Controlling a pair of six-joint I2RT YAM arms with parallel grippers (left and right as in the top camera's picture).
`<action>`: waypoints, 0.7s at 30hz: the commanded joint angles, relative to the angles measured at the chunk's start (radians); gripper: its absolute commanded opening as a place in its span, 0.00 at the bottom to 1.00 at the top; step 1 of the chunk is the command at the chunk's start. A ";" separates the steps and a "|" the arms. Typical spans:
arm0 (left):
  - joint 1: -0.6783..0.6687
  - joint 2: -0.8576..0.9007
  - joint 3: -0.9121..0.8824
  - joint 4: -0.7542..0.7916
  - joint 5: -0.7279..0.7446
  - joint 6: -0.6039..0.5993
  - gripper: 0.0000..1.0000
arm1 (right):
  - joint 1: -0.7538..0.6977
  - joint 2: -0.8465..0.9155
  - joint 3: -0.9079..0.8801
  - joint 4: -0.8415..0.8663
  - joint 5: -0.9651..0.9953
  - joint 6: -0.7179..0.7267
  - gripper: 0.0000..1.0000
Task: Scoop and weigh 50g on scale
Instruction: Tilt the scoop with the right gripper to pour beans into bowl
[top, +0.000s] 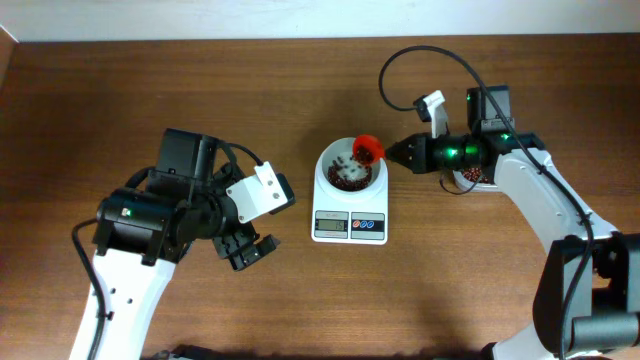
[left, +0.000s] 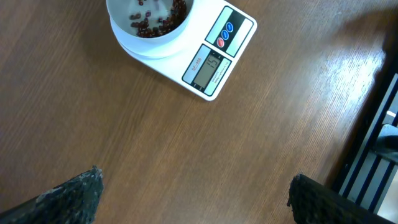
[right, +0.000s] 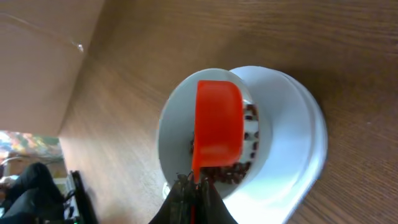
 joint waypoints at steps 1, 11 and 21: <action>0.003 0.004 0.007 0.000 0.018 0.019 0.99 | 0.005 0.008 0.002 -0.001 -0.059 -0.063 0.04; 0.003 0.004 0.007 0.000 0.018 0.019 0.99 | 0.005 0.008 0.002 -0.007 -0.037 -0.063 0.04; 0.003 0.004 0.007 0.000 0.018 0.019 0.99 | 0.005 0.008 0.002 -0.022 0.031 -0.022 0.04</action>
